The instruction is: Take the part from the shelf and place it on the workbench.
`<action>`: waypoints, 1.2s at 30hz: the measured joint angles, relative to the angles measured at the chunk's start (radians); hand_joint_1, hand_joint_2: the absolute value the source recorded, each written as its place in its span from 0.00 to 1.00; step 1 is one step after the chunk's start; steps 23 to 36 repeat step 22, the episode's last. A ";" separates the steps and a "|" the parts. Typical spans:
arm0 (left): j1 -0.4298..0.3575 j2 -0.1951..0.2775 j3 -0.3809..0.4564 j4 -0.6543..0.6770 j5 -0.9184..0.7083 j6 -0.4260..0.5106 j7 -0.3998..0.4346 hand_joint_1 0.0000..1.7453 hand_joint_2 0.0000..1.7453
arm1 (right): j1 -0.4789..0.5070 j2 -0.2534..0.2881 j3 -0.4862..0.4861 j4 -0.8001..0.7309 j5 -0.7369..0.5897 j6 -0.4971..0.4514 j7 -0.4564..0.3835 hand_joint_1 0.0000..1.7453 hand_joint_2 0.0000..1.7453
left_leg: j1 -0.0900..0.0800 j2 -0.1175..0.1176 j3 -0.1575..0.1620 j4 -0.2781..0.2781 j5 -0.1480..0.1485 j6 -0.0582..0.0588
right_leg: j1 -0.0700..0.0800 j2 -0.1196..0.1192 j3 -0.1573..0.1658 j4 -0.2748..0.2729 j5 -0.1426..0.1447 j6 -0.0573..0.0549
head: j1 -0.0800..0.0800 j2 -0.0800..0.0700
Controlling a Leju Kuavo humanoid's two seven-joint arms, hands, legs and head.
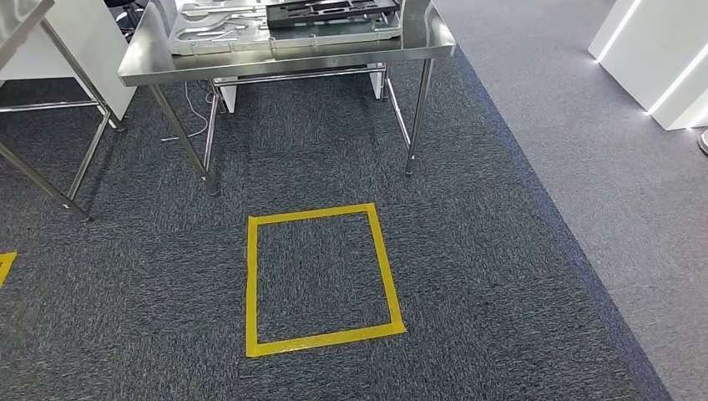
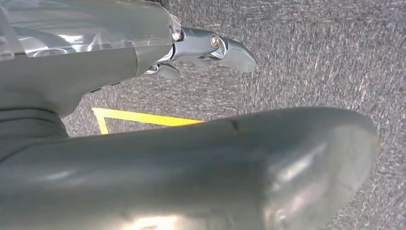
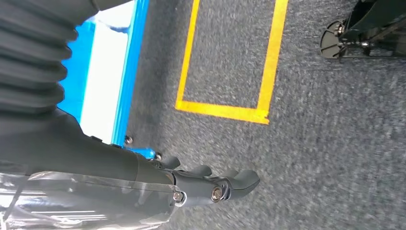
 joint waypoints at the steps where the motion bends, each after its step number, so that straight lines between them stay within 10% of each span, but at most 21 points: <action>1: 0.001 0.000 0.000 0.000 0.000 0.000 0.001 0.00 0.00 | 0.000 0.000 -0.002 0.000 0.000 0.000 0.006 0.00 1.00 | 0.006 0.000 0.017 -0.032 0.028 -0.008 | -0.001 0.000 -0.001 0.005 -0.001 0.000 | 0.000 0.000; 3: 0.001 0.000 0.000 0.000 0.000 0.000 0.002 0.00 0.00 | 0.000 -0.001 -0.004 0.000 -0.001 -0.001 0.013 0.00 1.00 | 0.018 0.001 0.085 -0.167 0.091 -0.025 | -0.002 0.001 -0.007 0.021 -0.009 0.007 | 0.000 0.000; 6: -0.001 -0.001 0.001 0.000 0.000 0.001 0.004 0.00 0.00 | 0.000 -0.003 -0.006 0.000 -0.001 -0.005 0.016 0.00 1.00 | 0.020 0.001 0.125 -0.261 0.106 -0.015 | 0.004 0.004 -0.024 0.049 -0.021 0.020 | 0.000 0.000; 10: 0.000 -0.001 0.003 0.000 0.000 0.005 0.007 0.00 1.00 | 0.001 -0.003 -0.008 0.000 -0.005 -0.009 0.013 0.00 0.00 | 0.013 0.000 0.118 -0.259 0.109 -0.001 | 0.001 0.004 -0.030 0.048 -0.016 0.030 | 0.000 0.000; 14: 0.000 -0.001 0.009 0.000 0.000 0.006 0.011 0.00 1.00 | 0.001 -0.003 -0.013 0.000 -0.022 -0.005 -0.008 0.00 1.00 | 0.008 0.000 0.117 -0.259 0.109 0.003 | 0.000 0.004 -0.029 0.045 -0.013 0.035 | 0.000 0.000; 36: 0.003 0.004 0.009 0.000 0.000 0.005 0.029 0.00 1.00 | 0.003 0.000 -0.025 0.000 -0.067 0.001 -0.036 0.00 1.00 | 0.007 0.000 0.117 -0.259 0.111 0.005 | -0.002 0.004 -0.029 0.045 -0.012 0.037 | 0.000 0.000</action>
